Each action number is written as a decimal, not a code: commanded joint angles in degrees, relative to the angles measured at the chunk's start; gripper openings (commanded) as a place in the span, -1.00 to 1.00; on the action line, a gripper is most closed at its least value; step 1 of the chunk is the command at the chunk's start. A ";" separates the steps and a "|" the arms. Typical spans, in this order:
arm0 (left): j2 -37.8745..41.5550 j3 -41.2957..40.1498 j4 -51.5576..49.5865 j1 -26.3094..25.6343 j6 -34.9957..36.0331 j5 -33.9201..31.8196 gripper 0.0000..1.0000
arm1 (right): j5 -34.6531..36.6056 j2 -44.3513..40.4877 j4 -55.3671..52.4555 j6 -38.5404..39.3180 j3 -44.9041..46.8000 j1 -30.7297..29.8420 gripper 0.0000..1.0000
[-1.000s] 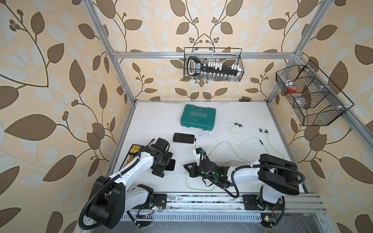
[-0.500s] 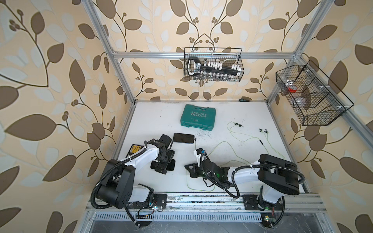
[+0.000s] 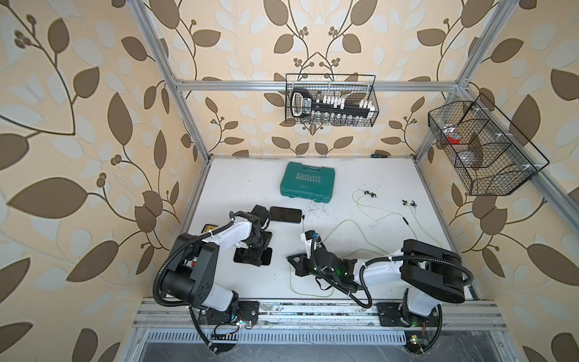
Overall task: Plug wired earphones into phones
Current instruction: Pick up the phone at the center of the board.
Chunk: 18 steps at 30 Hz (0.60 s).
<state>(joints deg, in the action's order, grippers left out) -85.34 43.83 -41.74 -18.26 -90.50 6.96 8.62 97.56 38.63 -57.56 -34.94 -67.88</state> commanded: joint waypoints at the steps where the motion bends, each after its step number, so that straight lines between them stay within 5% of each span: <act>1: -1.41 0.73 -3.36 0.42 -1.26 -1.39 0.74 | 1.56 0.43 -0.27 0.13 1.03 -0.39 -1.00; 18: -0.80 -0.07 -1.43 0.42 -2.23 2.56 0.39 | 0.87 2.76 4.05 0.77 1.62 -0.38 -1.00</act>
<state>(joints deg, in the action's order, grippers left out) -86.54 44.84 -41.45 -18.26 -91.96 8.38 8.82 98.89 40.21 -57.10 -34.48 -67.88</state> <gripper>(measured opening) 0.736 0.050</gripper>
